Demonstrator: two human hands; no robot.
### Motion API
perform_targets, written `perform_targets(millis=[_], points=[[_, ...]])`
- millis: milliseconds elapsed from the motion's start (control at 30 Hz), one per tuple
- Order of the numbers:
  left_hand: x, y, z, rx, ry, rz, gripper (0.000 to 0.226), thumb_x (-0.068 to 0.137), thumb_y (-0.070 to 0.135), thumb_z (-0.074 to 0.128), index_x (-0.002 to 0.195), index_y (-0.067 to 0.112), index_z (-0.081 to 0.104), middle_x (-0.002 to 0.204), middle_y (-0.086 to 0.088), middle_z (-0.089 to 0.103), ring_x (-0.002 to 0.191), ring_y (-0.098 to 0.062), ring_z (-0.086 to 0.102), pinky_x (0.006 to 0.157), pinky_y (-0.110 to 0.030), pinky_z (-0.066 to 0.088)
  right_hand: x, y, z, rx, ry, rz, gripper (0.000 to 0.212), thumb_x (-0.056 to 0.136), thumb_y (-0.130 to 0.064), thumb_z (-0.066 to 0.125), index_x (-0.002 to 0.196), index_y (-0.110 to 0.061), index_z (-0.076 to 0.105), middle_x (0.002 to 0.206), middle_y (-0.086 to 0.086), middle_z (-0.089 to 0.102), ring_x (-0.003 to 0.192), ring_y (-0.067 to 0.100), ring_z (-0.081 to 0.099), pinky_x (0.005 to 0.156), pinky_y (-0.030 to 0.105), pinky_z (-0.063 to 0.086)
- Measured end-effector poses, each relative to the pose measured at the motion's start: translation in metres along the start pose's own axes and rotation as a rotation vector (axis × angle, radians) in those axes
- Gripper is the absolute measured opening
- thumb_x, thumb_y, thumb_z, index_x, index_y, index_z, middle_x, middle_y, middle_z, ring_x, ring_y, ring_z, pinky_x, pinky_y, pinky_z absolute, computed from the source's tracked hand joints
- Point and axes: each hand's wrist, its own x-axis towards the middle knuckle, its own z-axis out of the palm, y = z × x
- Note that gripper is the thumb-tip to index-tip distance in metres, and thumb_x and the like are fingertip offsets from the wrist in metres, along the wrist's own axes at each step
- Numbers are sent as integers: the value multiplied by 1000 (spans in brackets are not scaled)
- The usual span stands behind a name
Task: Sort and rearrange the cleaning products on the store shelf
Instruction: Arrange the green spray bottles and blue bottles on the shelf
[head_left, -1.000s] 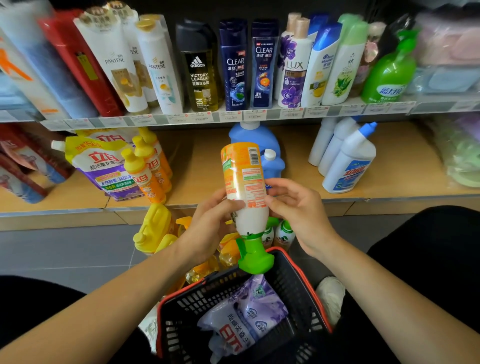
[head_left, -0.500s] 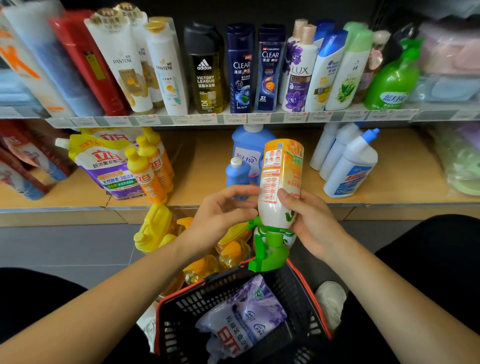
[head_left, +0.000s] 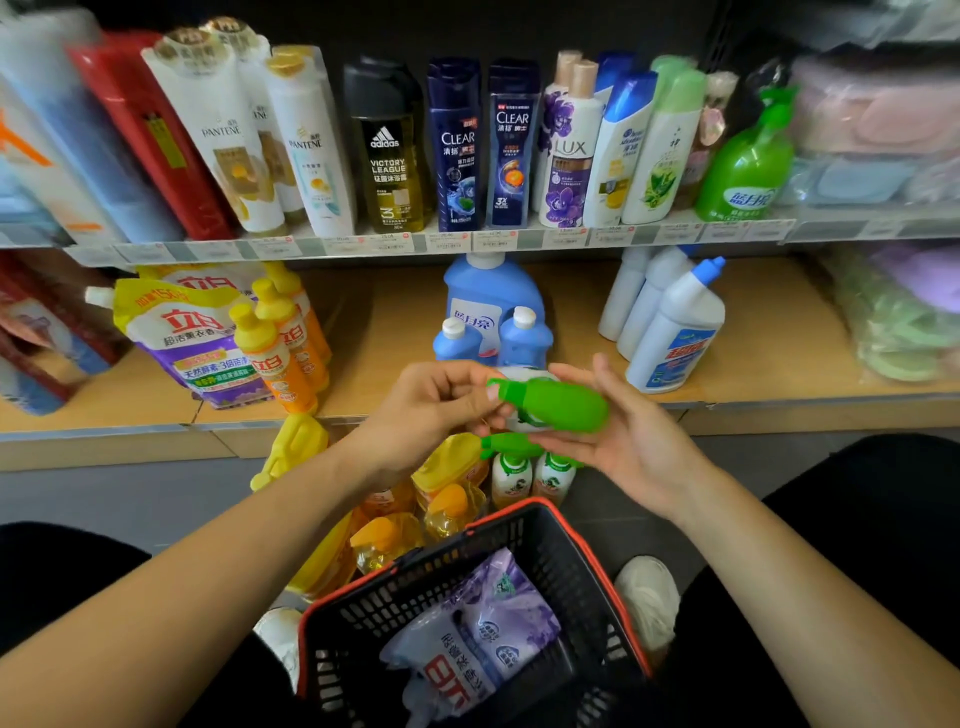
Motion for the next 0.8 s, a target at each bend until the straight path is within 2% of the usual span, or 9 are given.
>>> perform_targets(millis=[67,167,233,333,500,567,633,700,800], points=[[7,0,1,27,53,6,13,87,15,66,91,3,70,75,-1,74,65,-5,66,58,-12,48,-4,-1,-4,-106,-70,-37,57,87,-54,54,129,-17,63,125,13,68,104,38,69,80,39,59],[13,-3,4,73,74,-24,15,83,21,69,85,6,72,73,-1,74,62,-6,65,57,-14,48,-6,3,-7,-241,-41,-214,44,85,-37,64,124,-17,64,111,10,72,82,25,70,64,27,52],[15,-6,8,92,79,-43,15,81,24,70,82,9,73,70,0,73,59,-5,63,56,-13,47,-5,4,-8,-344,-26,-338,45,79,-21,73,122,-15,63,101,5,72,71,20,66,58,25,51],[18,-9,11,130,89,-44,12,88,19,69,80,10,72,66,3,72,57,-3,62,55,-13,47,-3,0,-10,-540,-6,-466,44,77,-19,83,118,-14,68,85,1,71,63,16,58,52,26,49],[28,-20,19,208,125,-52,11,99,8,60,94,8,70,73,4,73,63,-3,62,58,-14,49,5,-25,-17,-776,51,-546,32,76,-21,85,105,-31,72,84,-9,73,65,3,64,55,21,51],[36,-30,18,258,134,-61,10,98,6,61,102,6,70,84,-6,72,67,-4,63,59,-13,49,12,-37,-22,-913,109,-557,35,75,-22,87,101,-37,70,87,-12,72,74,2,66,61,22,52],[46,-45,10,377,124,-105,14,96,7,66,108,3,72,88,-8,70,69,2,62,61,-11,47,21,-51,-29,-1038,162,-562,35,73,-23,88,99,-36,69,88,-14,72,79,-1,66,68,19,53],[56,-63,0,510,76,-137,16,93,9,70,109,4,73,82,1,69,67,7,60,64,-11,45,33,-67,-38,-1106,195,-555,32,74,-23,88,98,-31,69,83,-17,69,73,-7,63,64,10,47],[74,-94,-13,767,38,-149,18,92,15,74,108,9,74,86,5,71,76,2,63,77,-21,48,56,-87,-55,-1185,262,-535,28,75,-25,87,96,-27,69,77,-17,65,65,-8,61,58,10,43]])
